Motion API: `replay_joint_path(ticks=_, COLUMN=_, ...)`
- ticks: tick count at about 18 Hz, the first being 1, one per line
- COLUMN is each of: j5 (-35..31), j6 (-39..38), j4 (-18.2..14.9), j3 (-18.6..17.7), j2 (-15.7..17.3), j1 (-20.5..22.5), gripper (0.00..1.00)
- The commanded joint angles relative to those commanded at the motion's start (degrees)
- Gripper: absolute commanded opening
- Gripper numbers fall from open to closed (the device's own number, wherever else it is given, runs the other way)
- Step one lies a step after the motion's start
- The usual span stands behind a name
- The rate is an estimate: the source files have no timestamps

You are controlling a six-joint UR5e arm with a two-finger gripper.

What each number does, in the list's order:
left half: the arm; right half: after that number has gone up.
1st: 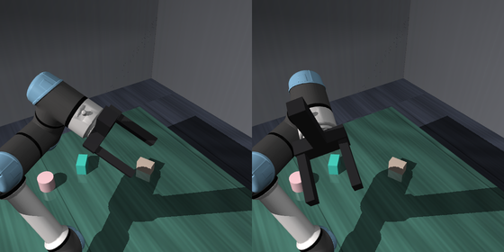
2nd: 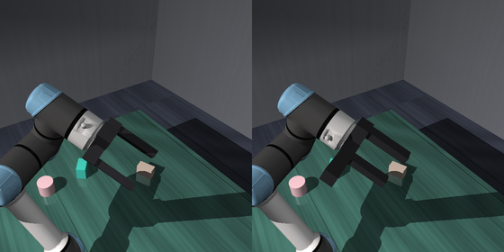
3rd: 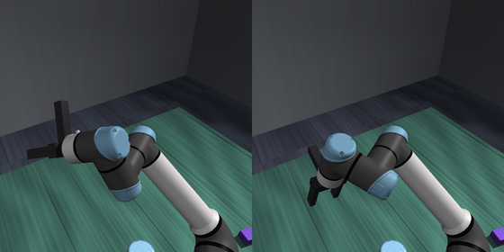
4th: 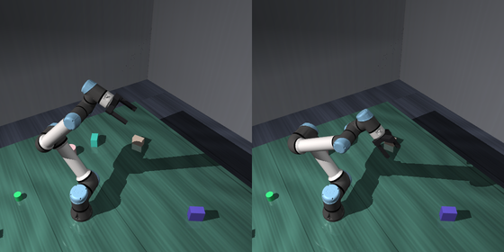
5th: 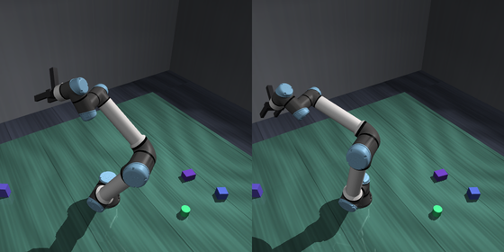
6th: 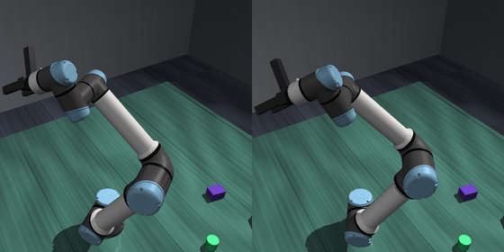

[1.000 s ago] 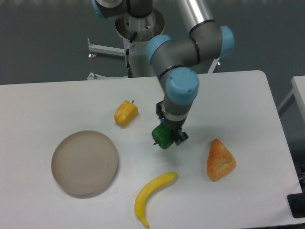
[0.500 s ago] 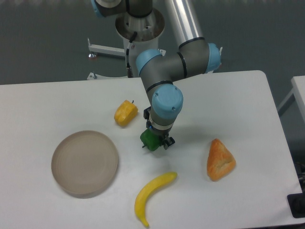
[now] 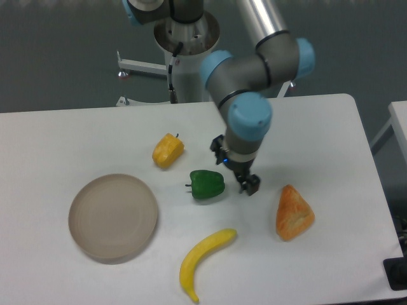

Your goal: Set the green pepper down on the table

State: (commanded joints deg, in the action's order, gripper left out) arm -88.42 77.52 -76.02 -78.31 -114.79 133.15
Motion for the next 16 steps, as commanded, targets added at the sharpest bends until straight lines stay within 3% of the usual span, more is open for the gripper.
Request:
replay_joint_path(ticks=6, j5=-0.18, j6=12.20, j4=-3.34, j3=-0.69, j2=3.16, j1=3.95, gripper=1.00)
replay_joint_path(ticks=16, j5=-0.26, j6=13.01, j4=-2.64, j3=-1.58, j2=2.64, j1=3.78, gripper=1.00)
